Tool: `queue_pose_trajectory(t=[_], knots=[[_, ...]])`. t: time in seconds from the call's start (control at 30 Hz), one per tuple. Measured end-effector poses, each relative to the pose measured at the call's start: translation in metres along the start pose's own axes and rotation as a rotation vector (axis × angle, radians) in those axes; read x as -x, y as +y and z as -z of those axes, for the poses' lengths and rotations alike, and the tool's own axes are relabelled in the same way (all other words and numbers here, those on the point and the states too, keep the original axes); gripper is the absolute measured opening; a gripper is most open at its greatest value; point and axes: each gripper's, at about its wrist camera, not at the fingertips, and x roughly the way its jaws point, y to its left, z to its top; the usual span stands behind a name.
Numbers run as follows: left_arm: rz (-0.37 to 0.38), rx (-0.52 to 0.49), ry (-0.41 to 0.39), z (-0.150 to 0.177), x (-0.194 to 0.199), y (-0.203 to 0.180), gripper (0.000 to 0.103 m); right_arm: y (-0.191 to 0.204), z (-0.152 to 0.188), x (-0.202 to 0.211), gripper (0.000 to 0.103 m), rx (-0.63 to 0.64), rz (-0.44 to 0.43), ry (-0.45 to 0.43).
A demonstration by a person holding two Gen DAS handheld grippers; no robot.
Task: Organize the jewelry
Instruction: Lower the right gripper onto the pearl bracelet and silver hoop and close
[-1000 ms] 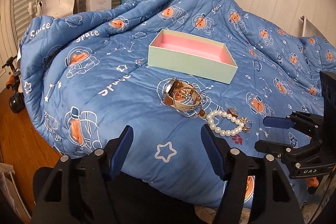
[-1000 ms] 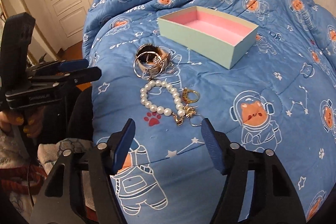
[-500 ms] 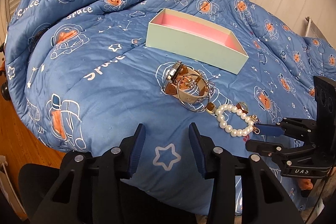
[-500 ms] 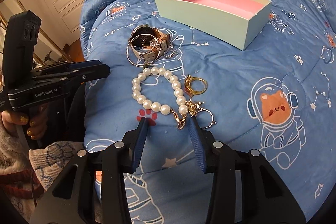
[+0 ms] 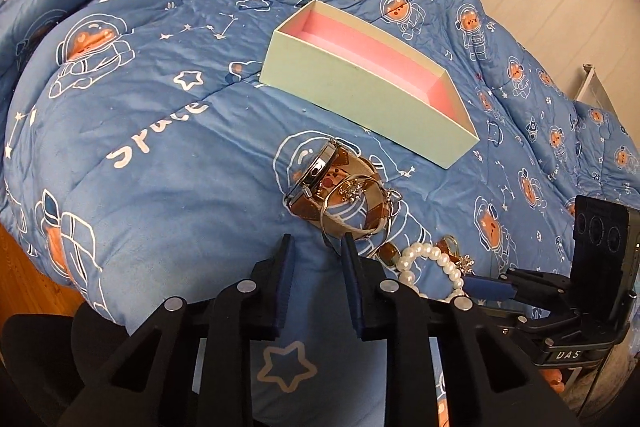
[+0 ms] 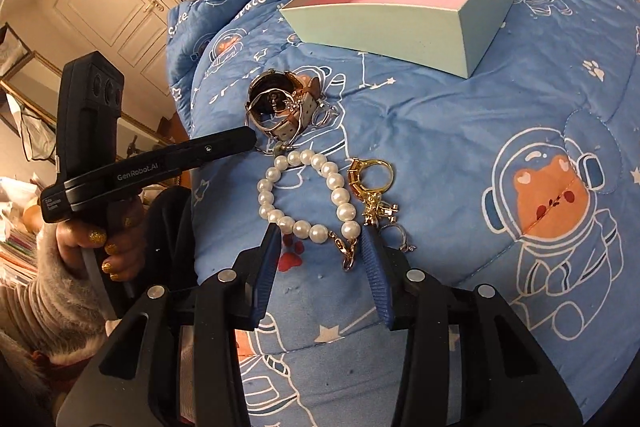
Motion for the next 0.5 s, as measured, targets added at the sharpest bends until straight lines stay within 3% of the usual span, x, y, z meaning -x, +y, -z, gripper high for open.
queue_pose_trajectory(t=[0.17,0.3,0.5], knots=[[0.004,-0.006,0.005,-0.002,-0.004,-0.004,0.019,-0.01,-0.004,-0.001,0.042,-0.093,-0.077,-0.002],[0.002,-0.014,0.012,-0.003,-0.007,-0.006,0.009,-0.019,-0.009,-0.005,0.042,-0.168,-0.126,0.0],[-0.016,-0.031,-0.003,-0.002,-0.005,-0.012,0.005,-0.016,-0.014,-0.01,0.017,-0.149,-0.051,0.022]])
